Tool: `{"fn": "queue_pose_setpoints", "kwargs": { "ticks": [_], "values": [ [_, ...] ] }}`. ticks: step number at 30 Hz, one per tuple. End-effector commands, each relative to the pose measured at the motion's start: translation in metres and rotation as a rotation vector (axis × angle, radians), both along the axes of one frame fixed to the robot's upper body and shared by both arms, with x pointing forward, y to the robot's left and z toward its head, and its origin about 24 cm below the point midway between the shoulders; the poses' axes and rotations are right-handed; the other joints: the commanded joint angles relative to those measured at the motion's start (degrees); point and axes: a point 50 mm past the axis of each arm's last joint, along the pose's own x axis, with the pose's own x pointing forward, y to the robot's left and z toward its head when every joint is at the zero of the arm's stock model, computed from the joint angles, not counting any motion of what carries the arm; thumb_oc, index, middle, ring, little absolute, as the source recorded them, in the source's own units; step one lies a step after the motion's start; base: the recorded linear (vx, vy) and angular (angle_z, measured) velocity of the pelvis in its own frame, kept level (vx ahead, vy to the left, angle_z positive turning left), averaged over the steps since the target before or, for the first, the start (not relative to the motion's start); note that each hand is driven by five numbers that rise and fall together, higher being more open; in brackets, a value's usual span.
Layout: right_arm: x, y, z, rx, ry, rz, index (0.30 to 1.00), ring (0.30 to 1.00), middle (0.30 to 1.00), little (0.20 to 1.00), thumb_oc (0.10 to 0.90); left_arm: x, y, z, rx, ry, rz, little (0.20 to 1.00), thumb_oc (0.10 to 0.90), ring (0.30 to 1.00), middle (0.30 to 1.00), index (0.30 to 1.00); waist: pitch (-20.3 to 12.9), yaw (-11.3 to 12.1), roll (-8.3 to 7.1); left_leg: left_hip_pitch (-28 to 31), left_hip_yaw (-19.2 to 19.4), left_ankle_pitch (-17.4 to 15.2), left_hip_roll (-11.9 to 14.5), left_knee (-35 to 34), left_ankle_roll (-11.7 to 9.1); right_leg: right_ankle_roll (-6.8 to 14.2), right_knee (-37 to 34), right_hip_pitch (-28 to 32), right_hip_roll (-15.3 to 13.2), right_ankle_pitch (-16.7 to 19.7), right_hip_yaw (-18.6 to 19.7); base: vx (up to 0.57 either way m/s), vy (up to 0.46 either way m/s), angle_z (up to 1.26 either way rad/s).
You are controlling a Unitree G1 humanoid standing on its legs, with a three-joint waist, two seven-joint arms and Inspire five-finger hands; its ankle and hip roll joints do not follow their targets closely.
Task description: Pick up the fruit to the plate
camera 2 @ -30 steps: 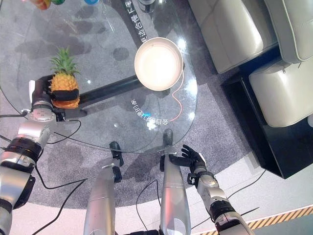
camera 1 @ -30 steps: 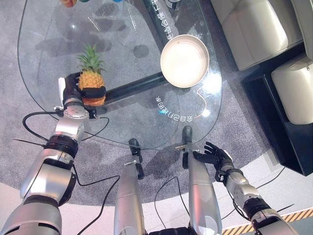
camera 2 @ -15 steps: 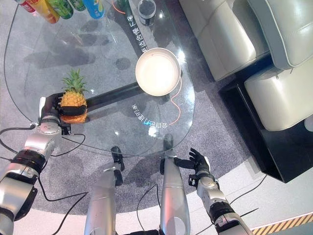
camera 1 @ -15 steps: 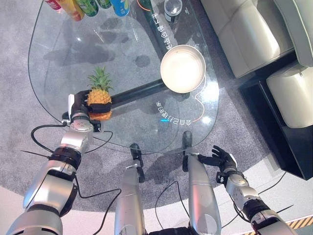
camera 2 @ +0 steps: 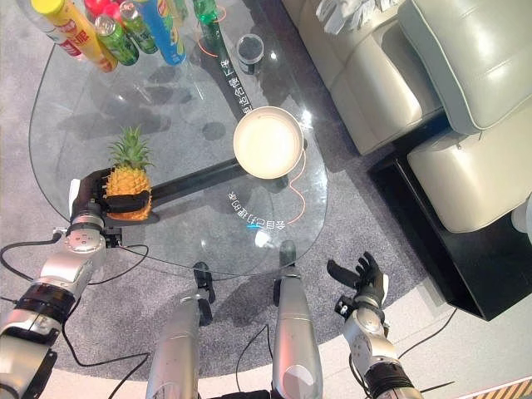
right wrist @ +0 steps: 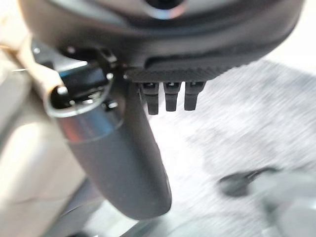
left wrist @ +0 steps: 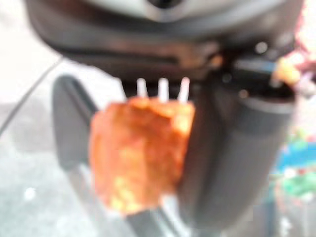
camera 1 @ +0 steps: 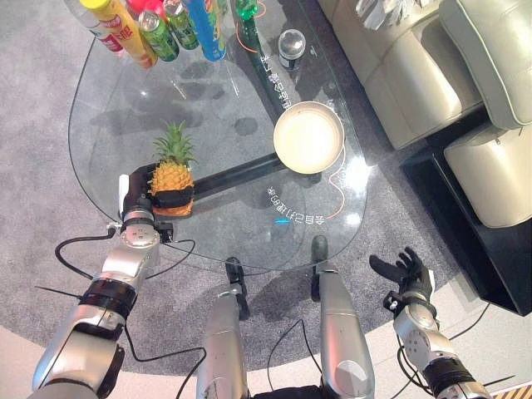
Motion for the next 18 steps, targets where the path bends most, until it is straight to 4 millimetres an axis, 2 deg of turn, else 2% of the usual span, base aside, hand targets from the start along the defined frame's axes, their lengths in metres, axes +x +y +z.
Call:
{"fn": "queue_pose_setpoints", "kwargs": {
  "ticks": [1,6,9,10,11,18],
  "values": [
    [-0.005,-0.007,0.035,-0.081,-0.203,0.006,0.9,0.9,0.9,0.9,0.8,-0.008,0.019,0.066,0.133,-0.32,0.063,0.2,0.1,0.3,0.3,0.3,-1.0,0.1,0.04,1.2,5.6,-3.6,-7.1,0.9,5.0,-3.8,-3.8,5.8,6.4,-3.8,-7.0,0.0,0.0,0.0],
    [-0.002,0.014,0.064,-0.137,-0.363,0.118,0.9,0.9,0.9,0.9,0.8,-0.019,0.006,0.059,0.133,-0.369,0.016,0.2,0.1,0.3,0.3,0.3,-1.0,0.6,-0.01,3.1,5.2,-3.4,-7.5,-0.1,5.2,-3.8,-4.4,7.7,6.7,-4.1,-7.2,0.0,0.001,-0.01],
    [-0.002,0.015,0.066,-0.139,-0.368,0.123,0.9,0.9,0.9,0.9,0.8,-0.02,0.006,0.059,0.132,-0.37,0.014,0.2,0.1,0.3,0.3,0.3,-1.0,0.6,-0.01,3.2,5.2,-3.4,-7.6,-0.2,5.2,-3.8,-4.5,7.8,6.7,-4.1,-7.2,0.0,0.0,0.0],
    [-0.002,0.025,0.085,-0.153,-0.457,0.207,0.9,0.9,0.9,0.9,0.8,-0.028,-0.004,0.054,0.124,-0.397,-0.028,0.2,0.1,0.3,0.3,0.3,-1.0,0.9,0.01,3.8,5.1,-3.3,-7.6,-0.4,5.1,-3.8,-4.6,8.7,6.9,-4.4,-7.0,0.0,0.0,0.0],
    [-0.001,0.029,0.094,-0.154,-0.503,0.264,0.9,0.9,0.9,0.9,0.8,-0.03,-0.011,0.053,0.127,-0.409,-0.053,0.2,0.1,0.3,0.3,0.3,-1.0,1.0,0.0,4.2,5.1,-3.2,-7.6,-0.5,5.1,-3.8,-4.7,9.2,7.0,-4.5,-6.9,0.0,0.0,0.0],
    [0.001,0.054,0.135,-0.14,-0.696,0.482,0.9,0.9,0.9,0.9,0.8,-0.039,-0.036,0.063,0.134,-0.505,-0.172,0.2,0.1,0.3,0.3,0.3,-1.0,2.0,0.23,3.4,5.1,-2.8,-7.5,-0.2,4.9,-4.0,-4.8,9.2,7.1,-4.7,-6.9,0.0,-0.005,0.0]
  ]
}}
